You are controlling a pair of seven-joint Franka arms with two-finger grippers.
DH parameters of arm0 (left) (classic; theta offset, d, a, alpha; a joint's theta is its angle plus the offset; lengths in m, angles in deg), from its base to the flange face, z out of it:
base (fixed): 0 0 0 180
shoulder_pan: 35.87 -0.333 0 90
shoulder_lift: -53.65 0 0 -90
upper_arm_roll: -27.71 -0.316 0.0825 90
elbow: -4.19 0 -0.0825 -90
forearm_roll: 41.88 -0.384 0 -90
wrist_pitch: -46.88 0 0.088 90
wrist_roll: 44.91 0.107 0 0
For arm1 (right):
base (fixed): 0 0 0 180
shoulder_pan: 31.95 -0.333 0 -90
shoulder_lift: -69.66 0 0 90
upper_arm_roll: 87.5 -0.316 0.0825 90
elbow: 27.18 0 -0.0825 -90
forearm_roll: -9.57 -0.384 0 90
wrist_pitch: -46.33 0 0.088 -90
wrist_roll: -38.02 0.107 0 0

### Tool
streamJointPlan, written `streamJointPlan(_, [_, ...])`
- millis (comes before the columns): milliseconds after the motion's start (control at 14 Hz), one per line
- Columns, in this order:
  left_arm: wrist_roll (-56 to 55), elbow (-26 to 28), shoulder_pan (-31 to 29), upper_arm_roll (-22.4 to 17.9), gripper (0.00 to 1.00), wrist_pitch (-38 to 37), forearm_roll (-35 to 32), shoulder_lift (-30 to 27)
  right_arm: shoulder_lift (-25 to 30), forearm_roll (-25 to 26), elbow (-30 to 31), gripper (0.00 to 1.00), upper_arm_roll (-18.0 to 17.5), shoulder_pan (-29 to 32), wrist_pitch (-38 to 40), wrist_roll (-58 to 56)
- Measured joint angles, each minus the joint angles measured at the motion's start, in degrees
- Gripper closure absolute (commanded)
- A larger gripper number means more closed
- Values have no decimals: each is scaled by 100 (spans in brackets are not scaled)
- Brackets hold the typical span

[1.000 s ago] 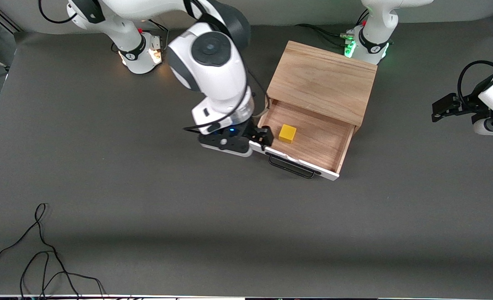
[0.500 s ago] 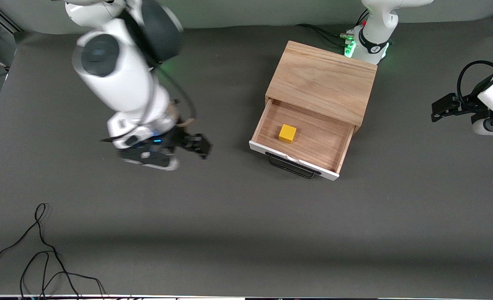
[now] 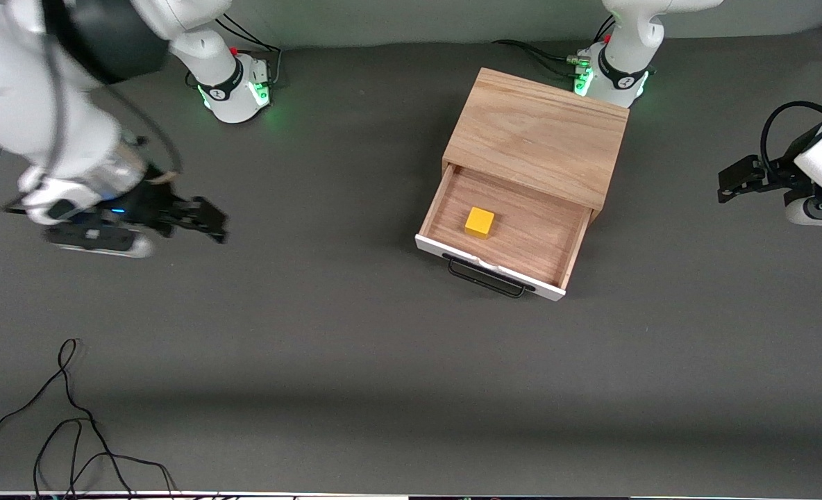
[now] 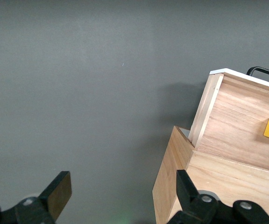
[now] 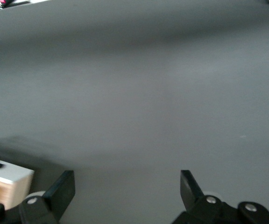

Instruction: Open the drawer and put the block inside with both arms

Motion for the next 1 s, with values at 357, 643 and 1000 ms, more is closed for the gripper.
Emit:
streamJointPlan(357, [0,2,5,0,0,-2,0,0,384,69,603,0,37,1025,19,-1061])
streamJointPlan(643, [0,2,6,0,0,-3,0,1,388,316,638,0,-310,1553,30,-1337])
streamJointPlan(1000, [0,2,6,0,0,-3,0,1,373,357,467,0,-442,1686,40,-1400])
